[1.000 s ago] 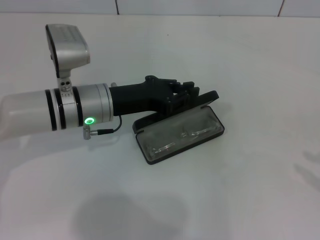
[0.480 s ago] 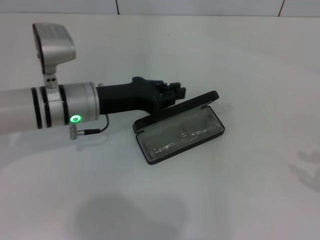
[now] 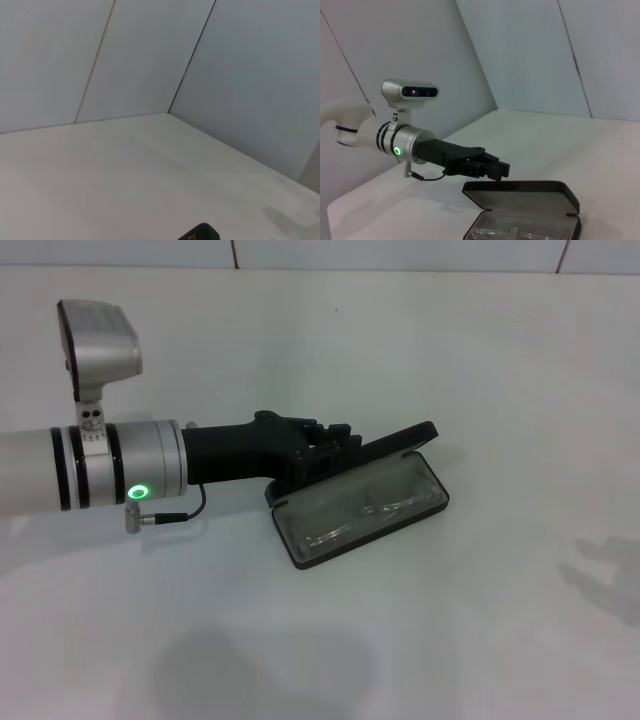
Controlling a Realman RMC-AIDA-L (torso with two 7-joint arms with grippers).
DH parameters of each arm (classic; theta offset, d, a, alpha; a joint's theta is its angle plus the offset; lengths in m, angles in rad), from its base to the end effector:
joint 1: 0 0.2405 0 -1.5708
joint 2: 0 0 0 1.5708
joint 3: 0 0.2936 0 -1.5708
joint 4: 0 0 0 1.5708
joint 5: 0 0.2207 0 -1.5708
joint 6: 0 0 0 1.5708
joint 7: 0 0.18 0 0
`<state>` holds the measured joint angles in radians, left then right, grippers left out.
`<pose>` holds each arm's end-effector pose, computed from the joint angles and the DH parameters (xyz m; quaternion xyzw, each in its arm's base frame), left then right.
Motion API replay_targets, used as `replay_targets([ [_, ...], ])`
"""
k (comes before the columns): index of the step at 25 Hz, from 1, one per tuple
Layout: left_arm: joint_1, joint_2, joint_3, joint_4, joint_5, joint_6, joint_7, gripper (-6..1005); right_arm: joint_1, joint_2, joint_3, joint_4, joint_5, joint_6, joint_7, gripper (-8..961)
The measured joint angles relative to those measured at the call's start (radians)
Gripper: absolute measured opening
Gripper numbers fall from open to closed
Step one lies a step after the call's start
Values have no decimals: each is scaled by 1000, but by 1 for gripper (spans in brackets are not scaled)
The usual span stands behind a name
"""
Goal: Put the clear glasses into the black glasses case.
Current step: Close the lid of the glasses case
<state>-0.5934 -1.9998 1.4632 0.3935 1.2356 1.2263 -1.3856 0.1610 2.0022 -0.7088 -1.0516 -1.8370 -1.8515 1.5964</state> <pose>-0.2541 0.3832 -0.1100 -0.9191 -0.2774 -0.2623 0.0974 0.3358 0.2658 0.0538 -0.9198 0.2670 0.2429 0.1537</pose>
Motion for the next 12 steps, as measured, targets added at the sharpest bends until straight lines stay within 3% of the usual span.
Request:
replay_targets([
  [12, -1, -24, 5, -5, 12, -76, 12, 223, 8, 3, -3, 45, 5, 0, -22, 375],
])
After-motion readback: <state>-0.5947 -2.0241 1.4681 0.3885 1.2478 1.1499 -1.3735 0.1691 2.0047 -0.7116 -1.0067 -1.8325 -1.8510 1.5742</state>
